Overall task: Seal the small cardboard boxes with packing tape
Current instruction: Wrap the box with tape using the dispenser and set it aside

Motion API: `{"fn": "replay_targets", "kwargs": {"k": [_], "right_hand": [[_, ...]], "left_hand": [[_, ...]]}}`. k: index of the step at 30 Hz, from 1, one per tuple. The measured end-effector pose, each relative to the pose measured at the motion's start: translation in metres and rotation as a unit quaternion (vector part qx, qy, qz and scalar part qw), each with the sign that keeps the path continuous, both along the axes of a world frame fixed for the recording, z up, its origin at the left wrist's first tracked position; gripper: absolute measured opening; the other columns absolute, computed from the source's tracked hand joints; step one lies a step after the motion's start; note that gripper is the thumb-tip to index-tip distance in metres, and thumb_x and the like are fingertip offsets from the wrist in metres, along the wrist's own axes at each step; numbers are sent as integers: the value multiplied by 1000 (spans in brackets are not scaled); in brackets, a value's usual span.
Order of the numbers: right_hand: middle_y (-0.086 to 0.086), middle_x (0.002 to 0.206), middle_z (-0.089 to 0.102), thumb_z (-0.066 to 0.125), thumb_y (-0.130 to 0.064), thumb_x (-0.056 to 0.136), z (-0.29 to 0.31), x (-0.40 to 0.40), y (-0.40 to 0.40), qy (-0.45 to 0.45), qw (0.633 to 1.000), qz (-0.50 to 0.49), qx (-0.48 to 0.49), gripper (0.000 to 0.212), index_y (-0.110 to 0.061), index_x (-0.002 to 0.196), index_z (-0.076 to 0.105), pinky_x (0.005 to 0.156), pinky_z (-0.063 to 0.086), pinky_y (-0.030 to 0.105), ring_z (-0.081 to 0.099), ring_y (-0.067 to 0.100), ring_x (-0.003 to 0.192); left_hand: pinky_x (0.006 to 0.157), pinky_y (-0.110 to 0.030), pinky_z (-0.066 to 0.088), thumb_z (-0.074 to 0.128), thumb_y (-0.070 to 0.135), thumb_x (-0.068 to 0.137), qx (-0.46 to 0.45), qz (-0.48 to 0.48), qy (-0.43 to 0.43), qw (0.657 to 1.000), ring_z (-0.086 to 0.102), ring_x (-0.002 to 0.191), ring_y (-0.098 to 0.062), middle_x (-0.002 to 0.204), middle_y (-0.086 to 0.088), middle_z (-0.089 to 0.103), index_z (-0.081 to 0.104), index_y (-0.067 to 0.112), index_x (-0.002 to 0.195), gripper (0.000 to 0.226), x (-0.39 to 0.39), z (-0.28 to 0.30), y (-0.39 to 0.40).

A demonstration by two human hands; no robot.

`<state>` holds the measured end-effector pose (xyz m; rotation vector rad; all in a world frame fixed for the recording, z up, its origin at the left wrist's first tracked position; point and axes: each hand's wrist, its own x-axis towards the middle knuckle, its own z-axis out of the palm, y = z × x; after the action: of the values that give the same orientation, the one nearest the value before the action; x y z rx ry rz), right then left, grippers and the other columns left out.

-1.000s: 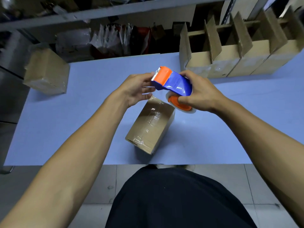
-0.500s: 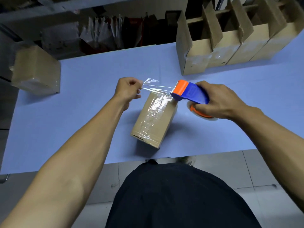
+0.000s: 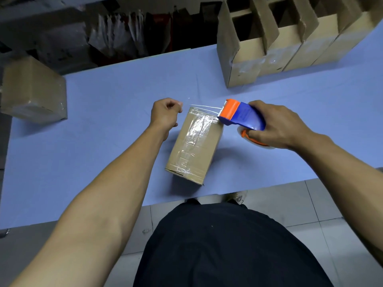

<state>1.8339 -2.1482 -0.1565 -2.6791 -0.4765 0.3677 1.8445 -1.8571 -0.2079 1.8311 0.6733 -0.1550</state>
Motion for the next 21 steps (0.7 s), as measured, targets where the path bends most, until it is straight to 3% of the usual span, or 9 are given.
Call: {"fn": "replay_targets", "kwargs": {"k": [4,8,11,14,15,16,17,18,21], "right_hand": [[-5,96,63,67,-48,82,-6,-1,-1,8,1000,-5,-1,42,-29,114,49,66,43,34,55,26,81],[-4,96,63,67,-46,82,-11,-1,-5,8,1000,-3,8,42,-28,115,49,64,40,32,54,26,80],[-5,97,63,68,-46,82,-14,0,-6,2,1000,-2,12,43,-29,116,49,65,43,33,54,25,80],[-5,93,62,69,-45,82,-18,-1,-6,-3,1000,-9,23,41,-30,114,49,63,41,33,52,24,78],[-5,93,62,69,-45,82,-18,-1,-7,-3,1000,-10,22,41,-30,114,49,63,39,32,52,24,78],[-5,94,62,69,-45,81,-19,-2,-9,-3,1000,-8,19,42,-30,115,49,63,39,32,52,24,78],[-5,96,63,70,-45,81,-20,-2,-11,-2,1000,-4,17,43,-30,116,49,63,40,32,53,24,78],[-5,97,64,70,-45,81,-21,-3,-13,0,1000,0,19,44,-30,117,49,64,42,33,53,24,79],[-4,99,65,70,-45,82,-24,-3,-9,-1,999,-5,32,44,-31,118,49,65,44,34,53,24,80]], "left_hand": [[58,-28,48,61,17,96,-7,10,1,1000,47,57,-11,78,3,63,67,13,85,14,-2,-16,-7],[72,-33,52,65,21,95,-23,18,5,1000,60,69,-15,77,1,68,69,17,78,18,-2,-27,-20],[68,-29,53,67,28,95,-53,10,50,997,62,67,-15,76,-2,69,71,12,85,19,2,-26,-24],[77,-38,60,67,36,93,-36,7,72,997,66,77,-21,88,-5,71,71,12,95,24,10,-27,-21],[74,-44,60,69,40,90,-46,12,97,994,68,90,-23,104,-6,69,66,11,114,38,11,-24,-20],[75,-33,57,74,45,84,-60,14,133,989,66,106,-24,122,-5,63,52,13,136,64,12,-22,-19],[77,-27,50,78,49,77,-50,12,160,986,62,118,-25,135,-5,57,37,16,148,88,12,-19,-17],[90,-33,53,80,48,72,-9,3,161,987,59,123,-25,138,-5,55,33,19,150,96,12,-19,-14],[97,-26,43,65,27,91,171,-1,20,985,59,115,-22,125,-6,62,50,14,137,50,0,-12,-19]]}}
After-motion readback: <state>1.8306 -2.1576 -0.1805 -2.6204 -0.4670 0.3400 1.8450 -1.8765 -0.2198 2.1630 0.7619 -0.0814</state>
